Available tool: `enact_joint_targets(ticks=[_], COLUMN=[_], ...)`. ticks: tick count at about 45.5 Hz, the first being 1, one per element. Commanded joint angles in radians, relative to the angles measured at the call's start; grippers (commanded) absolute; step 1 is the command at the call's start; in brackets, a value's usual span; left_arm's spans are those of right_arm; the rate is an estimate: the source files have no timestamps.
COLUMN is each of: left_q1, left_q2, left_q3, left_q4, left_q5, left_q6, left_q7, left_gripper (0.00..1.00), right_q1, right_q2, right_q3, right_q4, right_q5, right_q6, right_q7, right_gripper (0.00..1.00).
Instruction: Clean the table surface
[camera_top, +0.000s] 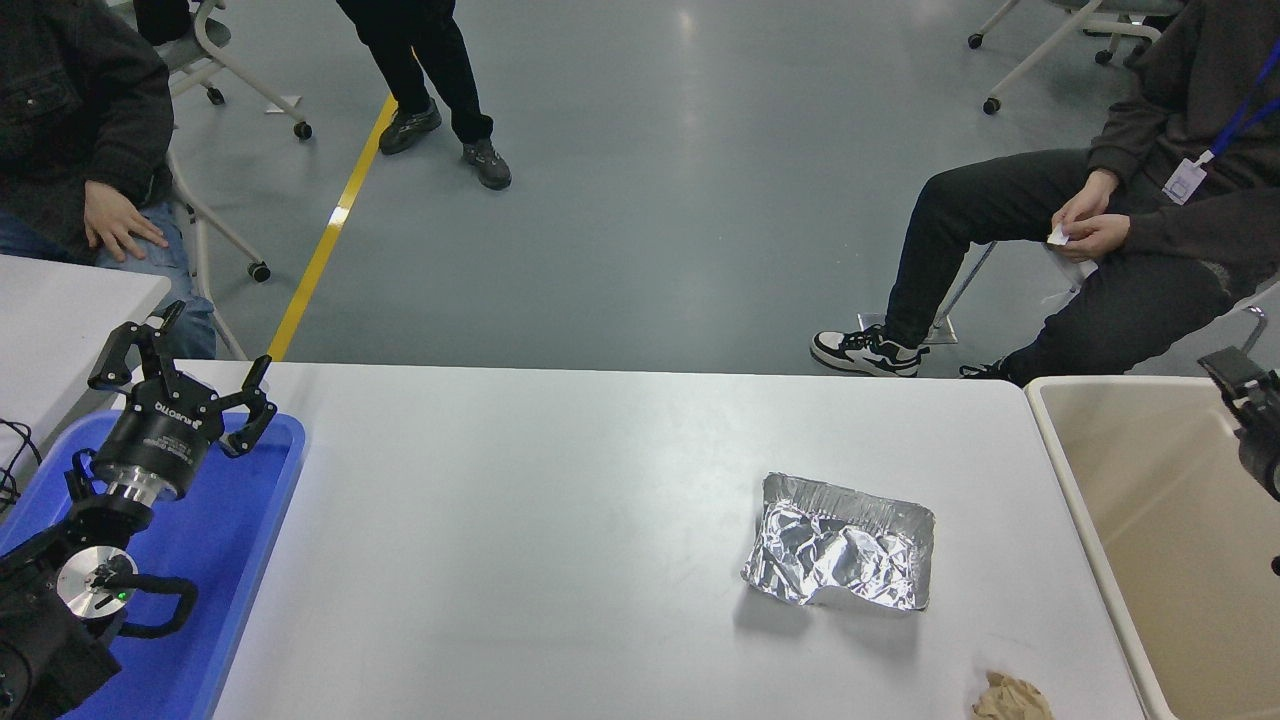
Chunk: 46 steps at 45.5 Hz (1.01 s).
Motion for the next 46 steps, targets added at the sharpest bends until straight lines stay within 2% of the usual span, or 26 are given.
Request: enact_joint_targets(ticks=[1,6,15,27,36,46], left_q1=[0.0,0.0,0.0,0.0,0.0,0.0], left_q2=[0.0,0.0,0.0,0.0,0.0,0.0], left_q3=[0.0,0.0,-0.002,0.0,0.0,0.0], left_q4=[0.0,0.0,0.0,0.0,0.0,0.0], left_q5=[0.0,0.0,0.0,0.0,0.0,-0.001], left_q6=[0.0,0.0,0.0,0.0,0.0,0.0], left_q7=[0.0,0.0,0.0,0.0,0.001,0.0], left_gripper=[1.0,1.0,1.0,1.0,1.0,1.0], right_q1=[-0.043,-0.078,-0.103,-0.103,-0.08,-0.063], right_q2=[-0.008,0.015,0.067,0.106,0.133,0.183], right_q3=[0.204,0.208,0.222,0.222,0.219,0.199], right_q4=[0.077,0.093,0.123,0.177,0.17,0.163], right_q5=[0.309,0.366,0.368,0.368,0.355,0.34], right_q6=[0.256,0.402,0.508,0.516,0.501,0.364], right_q7=[-0.02,-0.02,-0.002,0.104,0.149,0.187], right_gripper=[1.0,1.0,1.0,1.0,1.0,1.0])
